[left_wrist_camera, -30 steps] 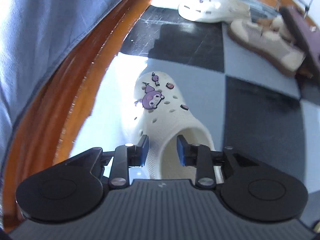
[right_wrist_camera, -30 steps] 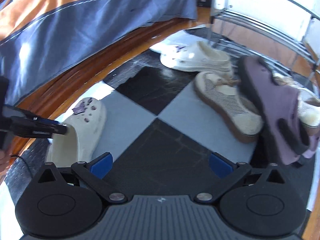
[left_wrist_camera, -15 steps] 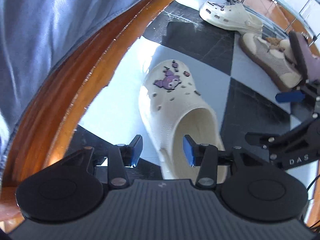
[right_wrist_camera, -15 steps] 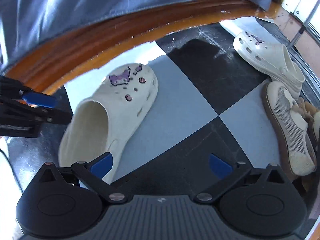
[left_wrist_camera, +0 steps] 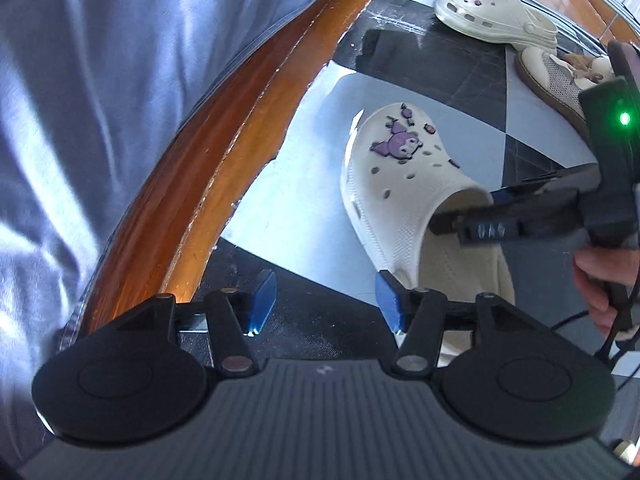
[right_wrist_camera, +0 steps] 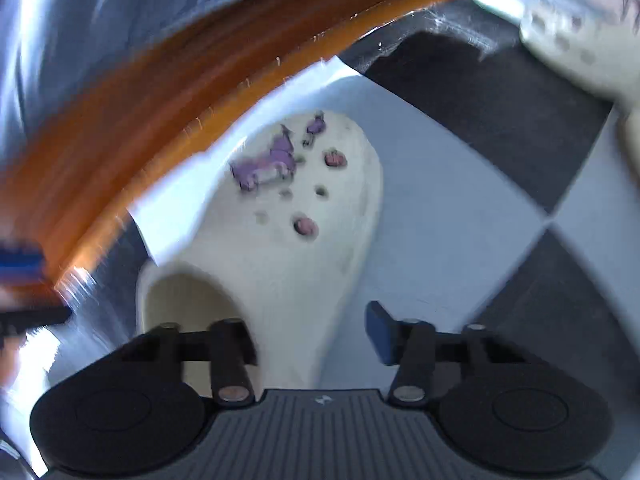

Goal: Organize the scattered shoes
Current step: 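Carry the white clog away from the pile and set it on the mat, open left tool, then grasp the white clog with the right tool and turn it to align on the mat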

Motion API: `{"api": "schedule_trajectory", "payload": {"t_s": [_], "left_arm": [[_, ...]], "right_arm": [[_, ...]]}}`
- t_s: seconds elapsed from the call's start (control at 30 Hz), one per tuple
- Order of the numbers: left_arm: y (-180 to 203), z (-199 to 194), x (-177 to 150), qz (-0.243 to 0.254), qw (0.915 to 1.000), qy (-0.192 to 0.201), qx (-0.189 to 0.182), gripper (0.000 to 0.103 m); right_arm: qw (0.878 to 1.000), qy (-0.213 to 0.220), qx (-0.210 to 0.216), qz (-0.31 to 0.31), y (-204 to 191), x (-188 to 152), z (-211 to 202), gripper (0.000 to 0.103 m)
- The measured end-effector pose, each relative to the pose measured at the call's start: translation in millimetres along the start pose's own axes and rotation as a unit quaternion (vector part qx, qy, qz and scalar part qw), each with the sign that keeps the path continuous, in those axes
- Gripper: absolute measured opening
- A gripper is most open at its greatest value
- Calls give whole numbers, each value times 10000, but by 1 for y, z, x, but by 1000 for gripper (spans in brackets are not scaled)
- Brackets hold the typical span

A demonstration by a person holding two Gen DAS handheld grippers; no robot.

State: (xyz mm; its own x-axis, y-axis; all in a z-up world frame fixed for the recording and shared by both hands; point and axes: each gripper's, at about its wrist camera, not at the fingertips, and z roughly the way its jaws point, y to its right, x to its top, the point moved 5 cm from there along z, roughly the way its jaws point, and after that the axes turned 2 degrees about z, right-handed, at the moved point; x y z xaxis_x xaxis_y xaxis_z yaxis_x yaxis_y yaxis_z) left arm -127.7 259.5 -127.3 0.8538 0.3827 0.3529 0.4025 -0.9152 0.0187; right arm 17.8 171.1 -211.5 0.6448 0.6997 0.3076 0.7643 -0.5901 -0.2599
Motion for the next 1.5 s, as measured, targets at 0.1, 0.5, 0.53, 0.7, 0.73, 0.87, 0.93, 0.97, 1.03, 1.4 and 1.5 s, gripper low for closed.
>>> {"api": "schedule_trajectory", "payload": {"t_s": [0.1, 0.5, 0.53, 0.7, 0.73, 0.87, 0.93, 0.97, 1.03, 1.4, 1.5], "left_arm": [[-2, 1, -5, -58, 9999, -58, -61, 55], [17, -20, -25, 231, 9989, -182, -354, 58], [17, -20, -25, 213, 9988, -195, -405, 59], [9, -11, -19, 62, 9992, -170, -343, 59], [8, -10, -18, 42, 9994, -145, -315, 59], [5, -9, -11, -88, 9996, -41, -274, 60], [3, -9, -10, -155, 9995, -15, -283, 61], [2, -9, -10, -181, 9995, -7, -276, 61], [-3, -6, -13, -201, 9996, -36, -185, 62], [-14, -7, -23, -360, 9988, -192, -265, 69], [-12, -5, -29, -323, 9988, -283, -224, 69]], "right_arm": [[9931, 123, -151, -1157, -17, 2, -13, 27], [9060, 1326, -918, -3913, -17, 26, -86, 89], [9210, 1343, -954, -3529, -8, 31, -87, 89], [9867, 830, -189, -1383, 29, 32, -92, 86], [9928, 682, 270, -949, 34, 30, -88, 82], [9995, 159, 99, 248, 47, 37, -44, 79], [9965, 29, 118, 828, 53, 40, -23, 71], [9907, -97, 521, 1251, 55, 40, -12, 49], [9743, -217, 1298, 1827, 55, 35, 3, 15], [9805, -349, 1842, -591, 2, 24, -31, 11], [9730, -624, 1626, -1514, -18, 18, -46, 16]]}}
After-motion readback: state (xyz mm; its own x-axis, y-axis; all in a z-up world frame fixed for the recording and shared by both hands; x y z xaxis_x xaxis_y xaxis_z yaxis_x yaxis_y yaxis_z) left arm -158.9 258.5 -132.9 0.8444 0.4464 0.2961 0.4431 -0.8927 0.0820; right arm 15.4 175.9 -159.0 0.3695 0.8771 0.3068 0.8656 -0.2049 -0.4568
